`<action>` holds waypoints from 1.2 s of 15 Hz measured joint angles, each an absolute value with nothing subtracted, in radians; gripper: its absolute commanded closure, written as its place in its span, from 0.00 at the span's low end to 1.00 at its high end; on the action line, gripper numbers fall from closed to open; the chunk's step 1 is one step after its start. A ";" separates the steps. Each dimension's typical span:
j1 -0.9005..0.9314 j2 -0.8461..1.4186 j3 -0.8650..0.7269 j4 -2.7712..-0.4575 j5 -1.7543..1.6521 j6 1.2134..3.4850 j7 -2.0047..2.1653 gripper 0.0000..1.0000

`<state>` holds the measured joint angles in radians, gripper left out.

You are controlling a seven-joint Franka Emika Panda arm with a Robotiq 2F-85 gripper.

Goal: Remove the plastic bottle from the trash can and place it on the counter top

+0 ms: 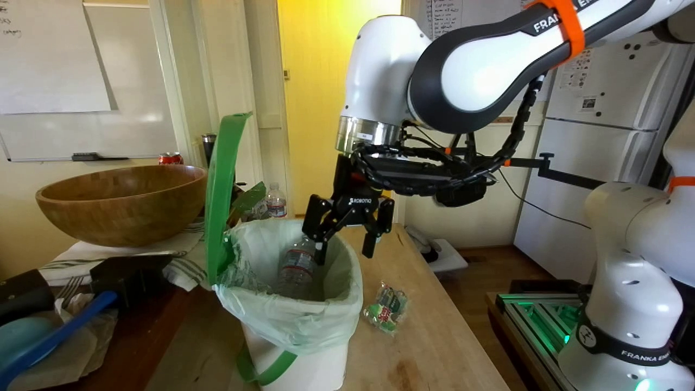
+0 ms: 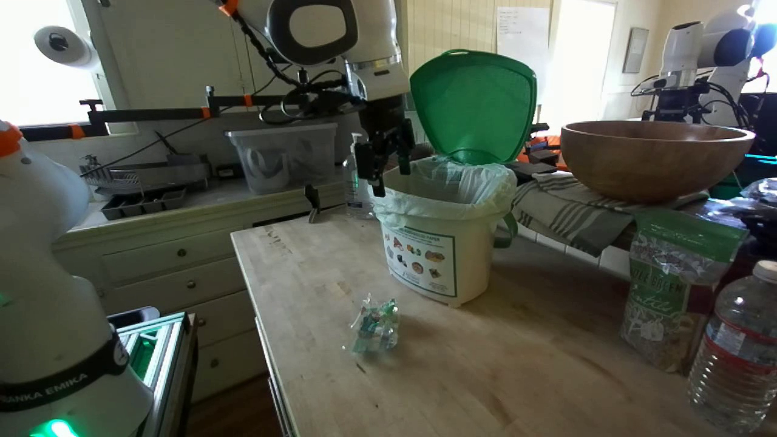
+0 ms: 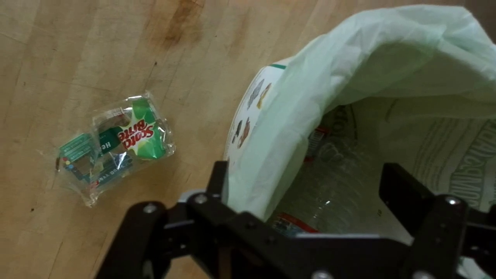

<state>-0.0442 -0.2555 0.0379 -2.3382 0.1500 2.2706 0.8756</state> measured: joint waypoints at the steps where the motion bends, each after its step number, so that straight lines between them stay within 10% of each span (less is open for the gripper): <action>1: -0.044 -0.253 0.038 -2.338 0.150 2.270 0.875 0.00; 12: -0.047 -0.188 0.014 -2.339 0.150 2.266 0.741 0.86; 18: -0.048 -0.188 0.002 -2.328 0.145 2.209 0.638 0.96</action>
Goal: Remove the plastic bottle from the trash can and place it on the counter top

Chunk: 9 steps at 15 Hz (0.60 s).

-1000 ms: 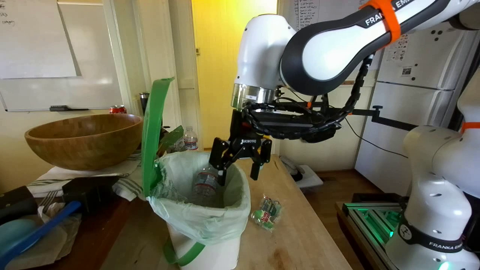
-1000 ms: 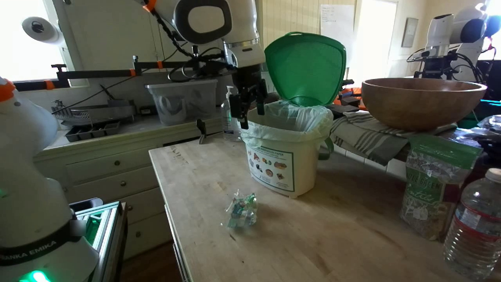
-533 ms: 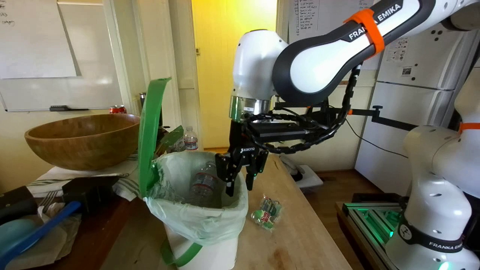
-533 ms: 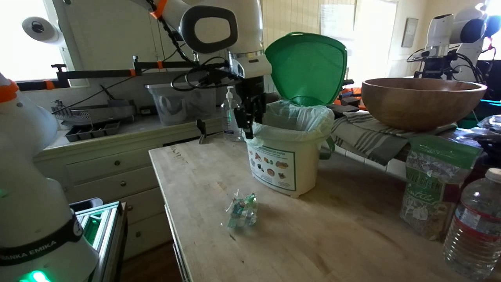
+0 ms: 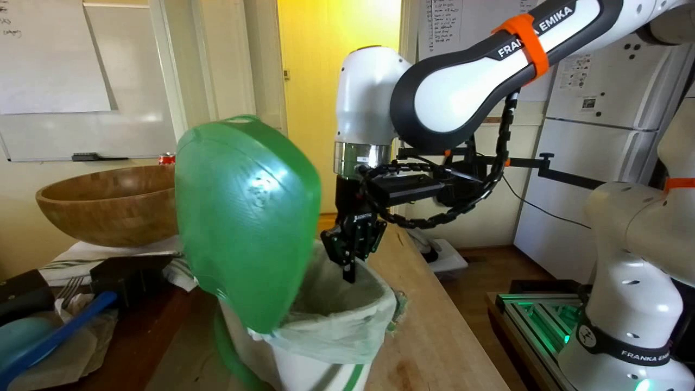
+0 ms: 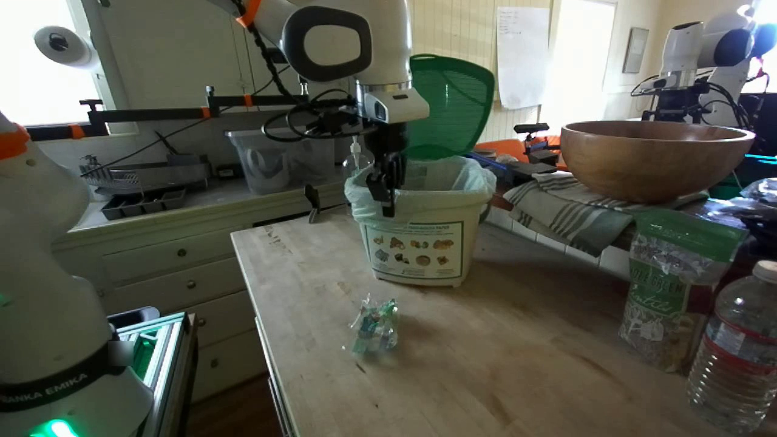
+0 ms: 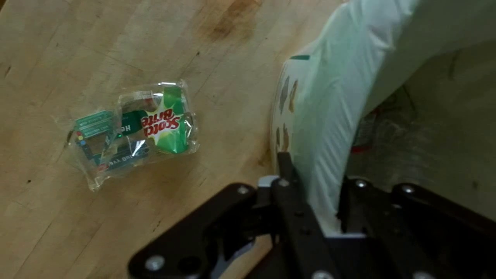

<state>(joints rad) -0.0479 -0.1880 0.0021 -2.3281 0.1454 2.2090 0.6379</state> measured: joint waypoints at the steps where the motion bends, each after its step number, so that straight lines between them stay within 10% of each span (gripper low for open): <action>1: -0.048 -0.189 0.002 -2.325 0.137 2.188 0.622 0.96; 9: -0.068 -0.189 -0.002 -2.291 0.007 2.071 0.561 0.95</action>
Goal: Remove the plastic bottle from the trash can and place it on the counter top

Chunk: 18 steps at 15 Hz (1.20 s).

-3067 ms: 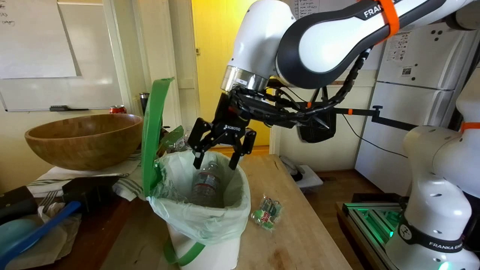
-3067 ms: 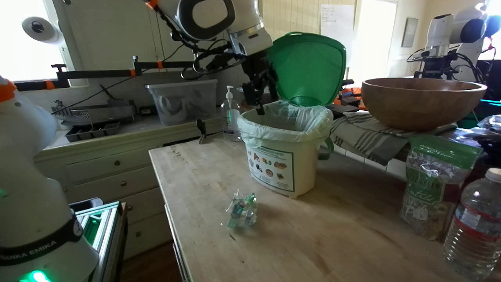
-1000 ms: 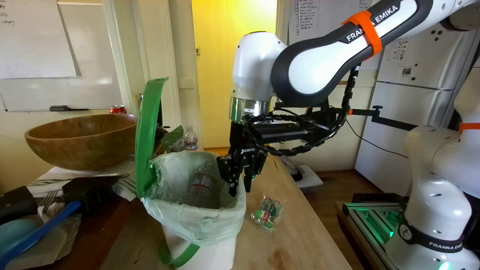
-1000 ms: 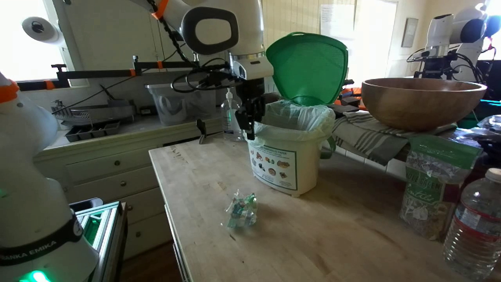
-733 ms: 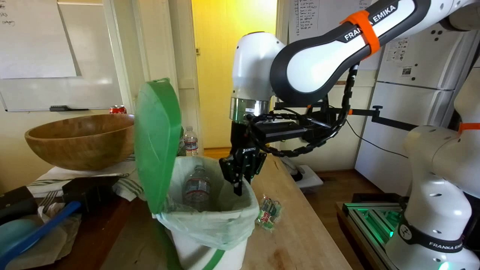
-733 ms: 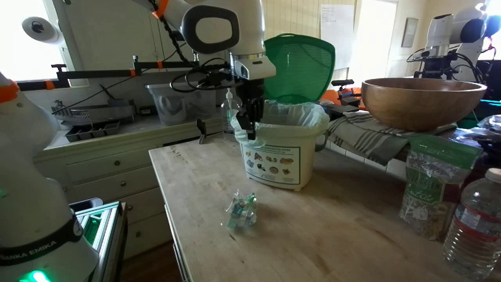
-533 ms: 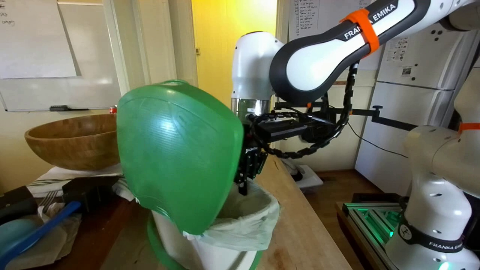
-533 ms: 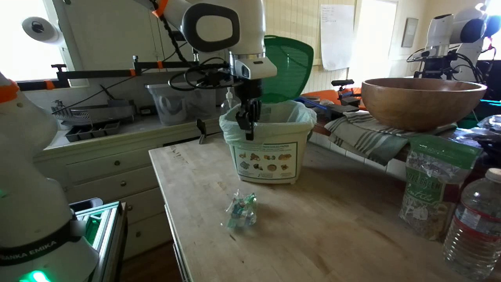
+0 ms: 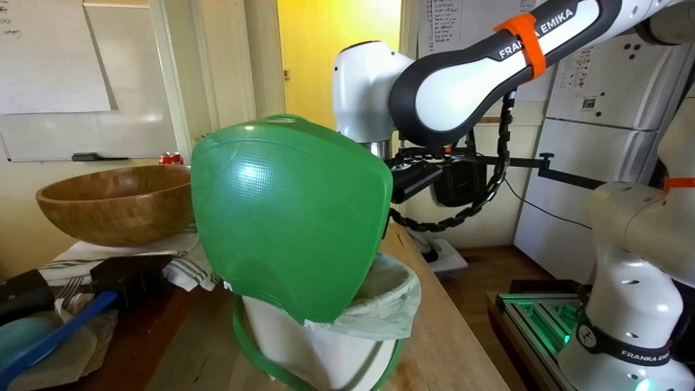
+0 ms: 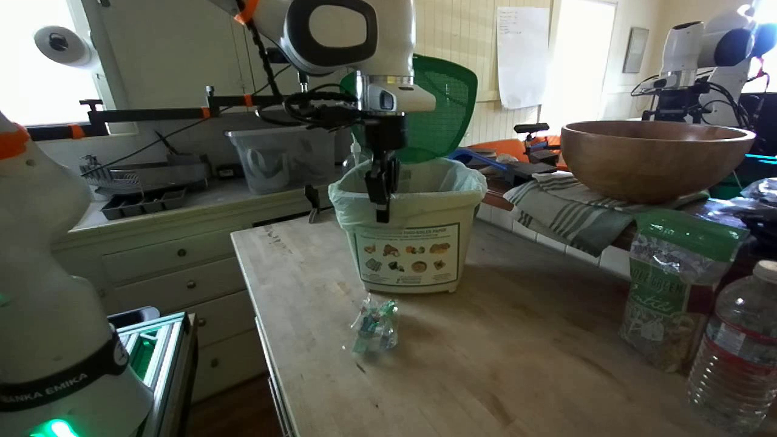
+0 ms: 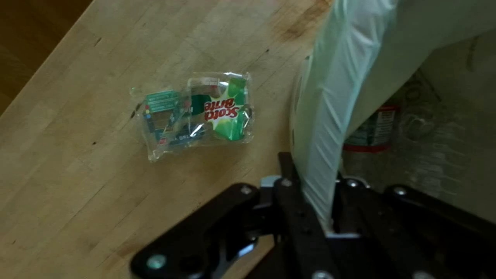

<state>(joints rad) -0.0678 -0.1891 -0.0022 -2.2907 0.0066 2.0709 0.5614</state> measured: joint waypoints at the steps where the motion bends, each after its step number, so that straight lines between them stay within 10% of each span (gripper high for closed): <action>1: -0.072 -0.189 -0.005 -2.286 -0.005 2.065 0.540 0.95; 18: -0.083 -0.155 -0.055 -2.256 -0.082 2.141 -0.071 0.95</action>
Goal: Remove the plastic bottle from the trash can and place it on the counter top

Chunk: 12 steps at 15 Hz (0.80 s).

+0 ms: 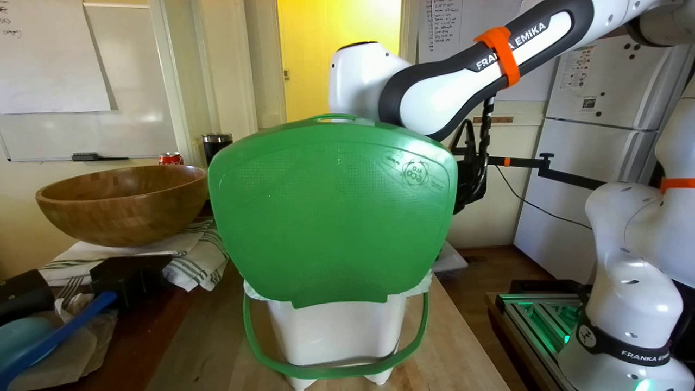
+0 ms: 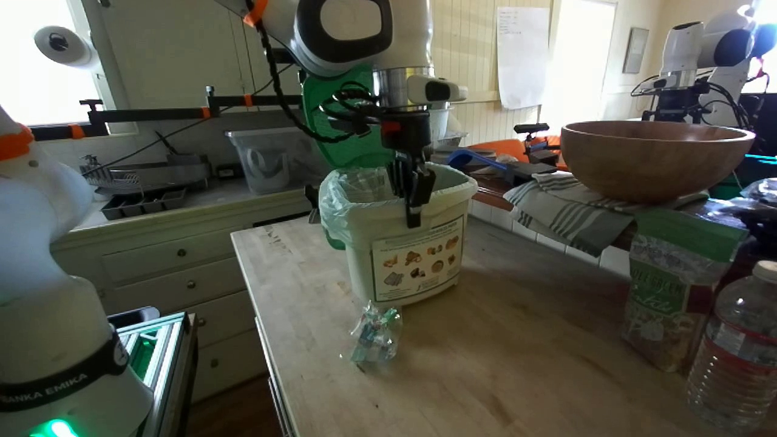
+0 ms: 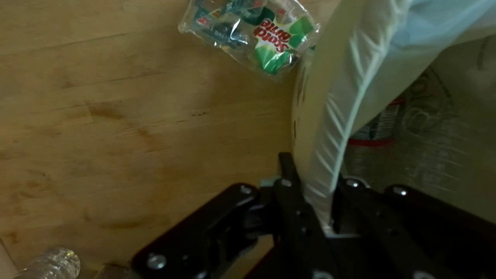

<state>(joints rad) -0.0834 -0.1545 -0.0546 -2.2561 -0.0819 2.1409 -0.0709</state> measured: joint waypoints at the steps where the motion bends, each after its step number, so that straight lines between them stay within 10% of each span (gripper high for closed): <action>1: -0.083 -0.154 -0.055 -2.255 -0.087 2.149 -0.087 0.95; 12: -0.083 -0.135 -0.065 -2.255 -0.103 2.227 -0.181 0.95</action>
